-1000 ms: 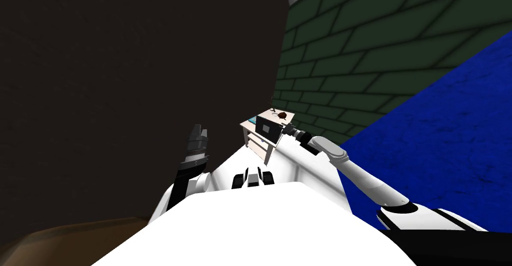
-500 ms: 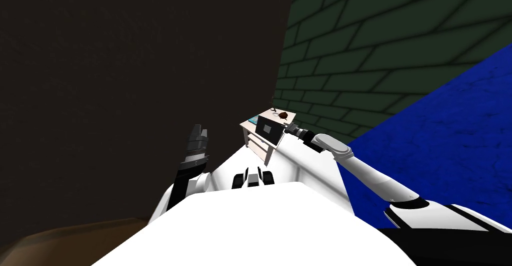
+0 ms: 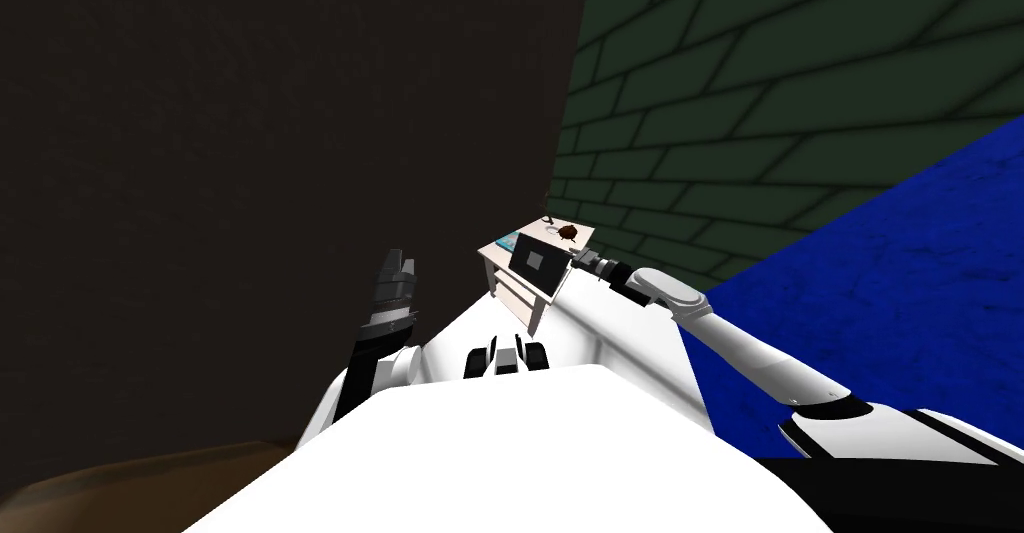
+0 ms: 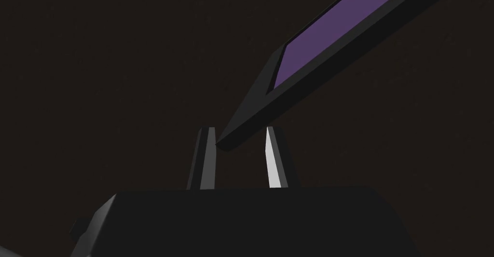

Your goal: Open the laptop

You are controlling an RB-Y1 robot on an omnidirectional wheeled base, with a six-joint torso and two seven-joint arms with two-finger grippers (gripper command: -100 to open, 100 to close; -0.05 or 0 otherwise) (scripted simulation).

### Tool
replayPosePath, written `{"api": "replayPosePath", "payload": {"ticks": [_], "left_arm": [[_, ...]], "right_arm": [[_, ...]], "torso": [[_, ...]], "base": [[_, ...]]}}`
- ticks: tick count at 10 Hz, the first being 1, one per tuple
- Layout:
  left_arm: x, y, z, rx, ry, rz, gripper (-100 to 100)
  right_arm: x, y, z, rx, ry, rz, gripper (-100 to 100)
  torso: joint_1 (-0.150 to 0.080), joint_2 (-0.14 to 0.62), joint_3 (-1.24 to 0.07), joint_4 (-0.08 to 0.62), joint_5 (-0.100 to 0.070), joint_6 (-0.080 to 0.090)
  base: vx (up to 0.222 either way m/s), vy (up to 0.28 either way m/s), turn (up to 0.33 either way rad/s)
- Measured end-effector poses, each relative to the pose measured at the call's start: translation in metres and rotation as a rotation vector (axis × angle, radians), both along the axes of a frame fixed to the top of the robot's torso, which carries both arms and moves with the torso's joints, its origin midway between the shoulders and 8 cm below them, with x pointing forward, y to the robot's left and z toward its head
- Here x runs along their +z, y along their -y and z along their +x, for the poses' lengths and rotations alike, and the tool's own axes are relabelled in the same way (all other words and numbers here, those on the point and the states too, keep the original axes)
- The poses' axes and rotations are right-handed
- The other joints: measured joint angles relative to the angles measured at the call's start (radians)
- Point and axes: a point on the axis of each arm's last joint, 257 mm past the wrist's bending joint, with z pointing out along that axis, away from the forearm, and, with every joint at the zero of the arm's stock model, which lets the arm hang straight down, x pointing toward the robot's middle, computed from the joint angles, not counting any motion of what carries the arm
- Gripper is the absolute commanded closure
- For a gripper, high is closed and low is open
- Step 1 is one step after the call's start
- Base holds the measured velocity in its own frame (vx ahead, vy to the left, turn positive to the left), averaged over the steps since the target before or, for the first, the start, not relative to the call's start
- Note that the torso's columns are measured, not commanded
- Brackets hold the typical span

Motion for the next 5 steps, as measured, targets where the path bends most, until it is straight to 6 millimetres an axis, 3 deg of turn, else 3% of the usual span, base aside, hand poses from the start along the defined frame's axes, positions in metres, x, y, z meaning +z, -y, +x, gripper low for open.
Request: {"api": "replayPosePath", "payload": {"ticks": [5], "left_arm": [[0.000, 0.000, 0.000, 0.000, 0.000, 0.000, 0]], "right_arm": [[-0.021, 0.014, -0.007, -0.027, -0.123, 0.126, 100]], "torso": [[0.002, 0.003, 0.002, 0.000, 0.000, 0.000]], "base": [[0.054, -0.054, 0.041]]}}
